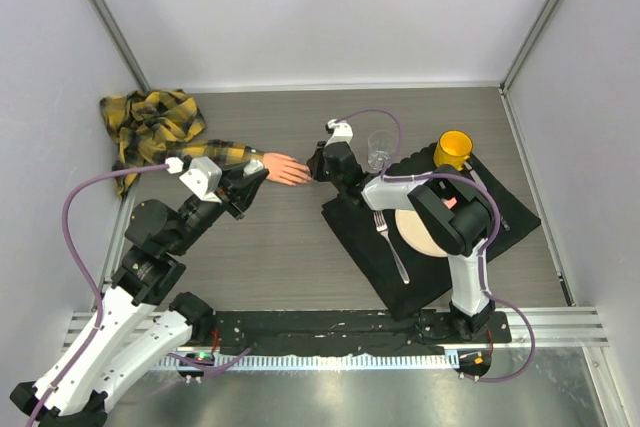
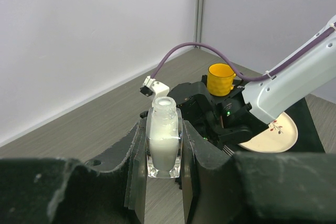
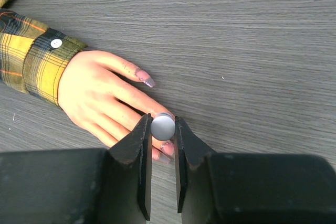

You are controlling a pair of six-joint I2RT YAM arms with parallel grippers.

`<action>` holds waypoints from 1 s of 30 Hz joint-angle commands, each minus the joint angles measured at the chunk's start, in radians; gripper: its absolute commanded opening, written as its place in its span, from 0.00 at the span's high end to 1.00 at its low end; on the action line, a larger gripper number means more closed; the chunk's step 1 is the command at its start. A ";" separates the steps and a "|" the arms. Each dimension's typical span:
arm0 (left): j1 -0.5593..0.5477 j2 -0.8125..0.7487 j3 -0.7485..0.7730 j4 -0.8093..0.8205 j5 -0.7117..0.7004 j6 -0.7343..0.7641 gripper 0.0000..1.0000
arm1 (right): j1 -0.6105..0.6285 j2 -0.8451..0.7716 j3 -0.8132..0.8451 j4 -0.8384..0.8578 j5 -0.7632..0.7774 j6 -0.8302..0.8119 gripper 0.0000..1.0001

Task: Paint the nails

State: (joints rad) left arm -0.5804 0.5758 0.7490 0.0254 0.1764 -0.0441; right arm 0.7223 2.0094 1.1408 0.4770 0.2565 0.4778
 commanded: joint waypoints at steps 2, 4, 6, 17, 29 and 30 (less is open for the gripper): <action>0.004 -0.001 0.019 0.034 0.009 0.000 1.00 | -0.001 -0.003 0.036 0.012 0.021 0.008 1.00; 0.004 0.001 0.019 0.034 0.011 0.000 1.00 | 0.002 0.005 0.039 0.009 0.020 0.010 1.00; 0.004 0.001 0.020 0.033 0.012 0.000 1.00 | 0.000 0.009 0.046 0.003 0.017 0.012 1.00; 0.004 -0.001 0.021 0.033 0.015 -0.002 1.00 | 0.000 0.020 0.057 -0.012 0.024 0.015 0.99; 0.004 -0.001 0.021 0.033 0.018 -0.005 1.00 | -0.001 0.018 0.057 -0.031 0.043 0.016 1.00; 0.004 -0.001 0.021 0.034 0.021 -0.004 1.00 | 0.000 0.019 0.057 -0.031 0.044 0.016 1.00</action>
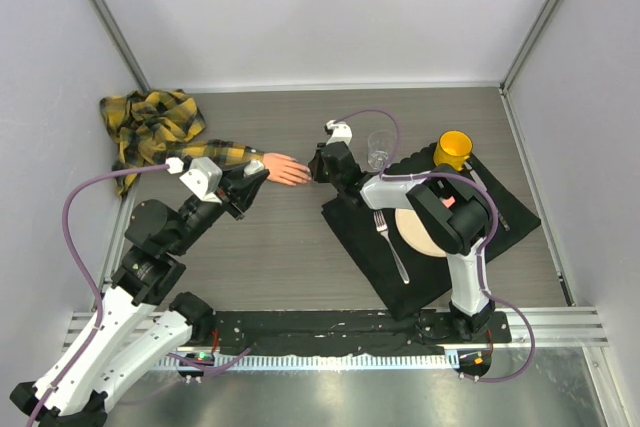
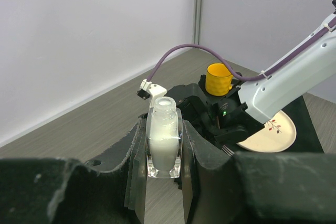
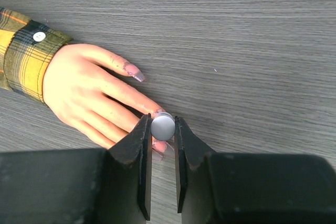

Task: Paint the nails

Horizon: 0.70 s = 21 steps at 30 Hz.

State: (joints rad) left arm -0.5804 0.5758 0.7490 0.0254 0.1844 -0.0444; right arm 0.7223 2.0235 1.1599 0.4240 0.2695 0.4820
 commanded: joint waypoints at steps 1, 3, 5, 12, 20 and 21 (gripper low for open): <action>0.004 -0.001 0.023 0.033 0.013 -0.003 1.00 | 0.000 0.006 0.040 0.021 0.033 0.010 1.00; 0.004 -0.001 0.023 0.033 0.013 -0.003 1.00 | 0.000 0.006 0.041 0.019 0.036 0.012 1.00; 0.004 -0.001 0.023 0.033 0.013 -0.005 1.00 | 0.000 0.007 0.044 0.018 0.037 0.010 1.00; 0.004 -0.001 0.023 0.033 0.013 -0.005 1.00 | 0.000 0.011 0.049 0.004 0.043 0.013 1.00; 0.004 0.001 0.023 0.033 0.017 -0.006 1.00 | 0.000 0.014 0.055 -0.005 0.056 0.015 1.00; 0.004 -0.001 0.021 0.033 0.017 -0.006 1.00 | -0.001 0.014 0.054 -0.008 0.056 0.015 1.00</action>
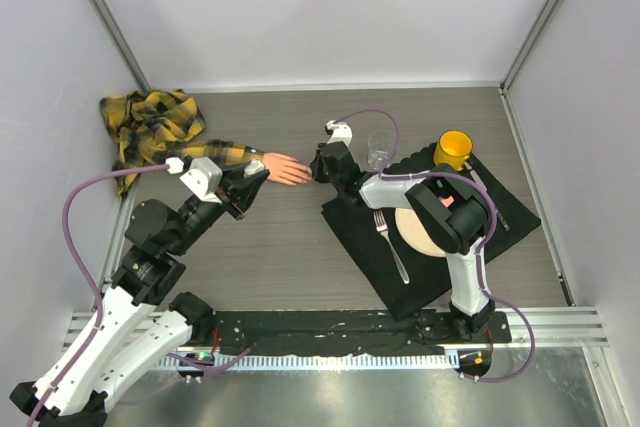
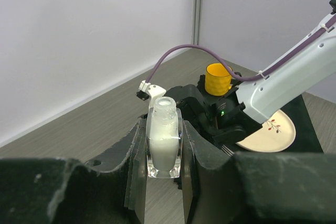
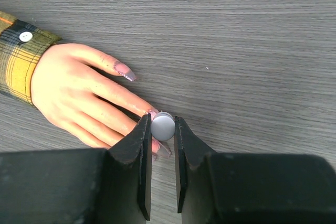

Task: Paint the nails

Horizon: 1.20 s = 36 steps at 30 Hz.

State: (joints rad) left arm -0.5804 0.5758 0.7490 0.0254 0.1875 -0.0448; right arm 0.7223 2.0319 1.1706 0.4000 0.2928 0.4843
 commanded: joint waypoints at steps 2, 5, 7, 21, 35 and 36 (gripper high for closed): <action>0.004 0.001 0.023 0.033 0.013 -0.006 1.00 | 0.000 0.005 0.043 0.014 0.035 0.013 0.99; 0.004 0.002 0.023 0.033 0.013 -0.006 1.00 | 0.000 0.002 0.040 0.016 0.035 0.014 1.00; 0.004 0.001 0.024 0.033 0.015 -0.006 1.00 | 0.000 0.001 0.040 0.013 0.042 0.013 1.00; 0.004 0.007 0.024 0.033 0.021 -0.009 1.00 | 0.000 -0.010 0.032 0.003 0.049 0.008 1.00; 0.004 0.016 0.024 0.033 0.021 -0.012 1.00 | 0.000 -0.070 -0.023 0.017 0.074 -0.010 0.99; 0.004 0.016 0.024 0.033 0.023 -0.012 1.00 | 0.000 -0.075 -0.031 0.022 0.068 -0.015 1.00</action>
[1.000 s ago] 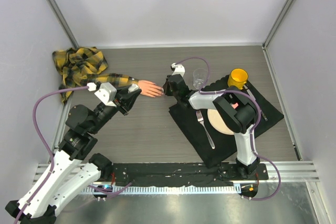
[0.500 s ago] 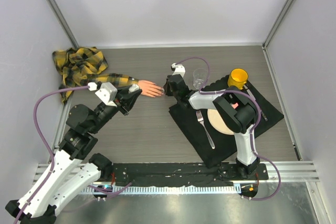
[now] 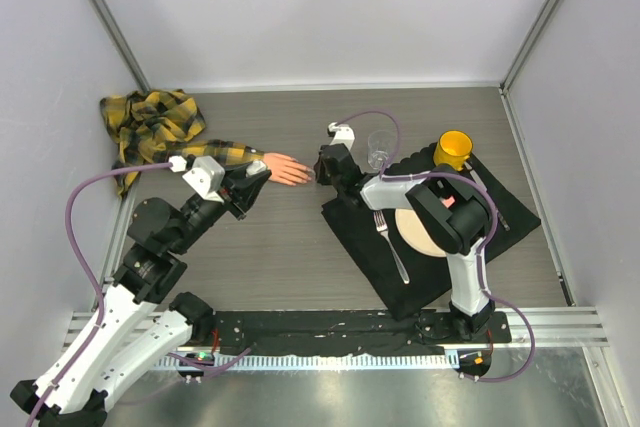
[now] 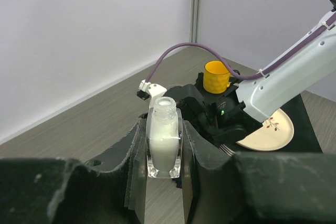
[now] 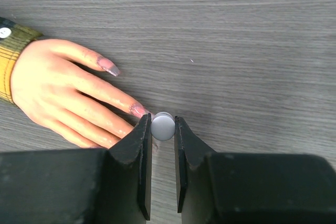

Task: Paint the nails

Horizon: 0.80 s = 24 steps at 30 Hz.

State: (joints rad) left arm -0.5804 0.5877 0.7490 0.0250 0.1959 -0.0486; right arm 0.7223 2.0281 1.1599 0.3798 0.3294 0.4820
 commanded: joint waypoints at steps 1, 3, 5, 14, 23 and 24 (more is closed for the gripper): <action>0.004 0.004 0.026 0.033 0.013 -0.010 1.00 | 0.002 -0.074 -0.023 0.062 0.027 -0.016 1.00; 0.004 0.004 0.026 0.033 0.016 -0.008 1.00 | 0.006 -0.075 -0.025 0.073 0.013 -0.020 1.00; 0.004 0.004 0.026 0.033 0.014 -0.010 1.00 | 0.012 -0.078 -0.026 0.088 0.011 -0.033 0.99; 0.004 0.001 0.026 0.032 0.014 -0.008 1.00 | 0.031 -0.117 -0.058 0.146 0.043 -0.068 1.00; 0.002 0.000 0.026 0.030 0.014 -0.008 1.00 | 0.031 -0.062 -0.012 0.134 -0.003 -0.039 1.00; 0.004 0.000 0.026 0.030 0.014 -0.008 1.00 | 0.029 -0.060 -0.006 0.128 -0.003 -0.037 1.00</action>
State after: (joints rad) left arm -0.5804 0.5922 0.7490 0.0250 0.2024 -0.0490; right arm 0.7502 1.9663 1.1080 0.4702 0.3229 0.4366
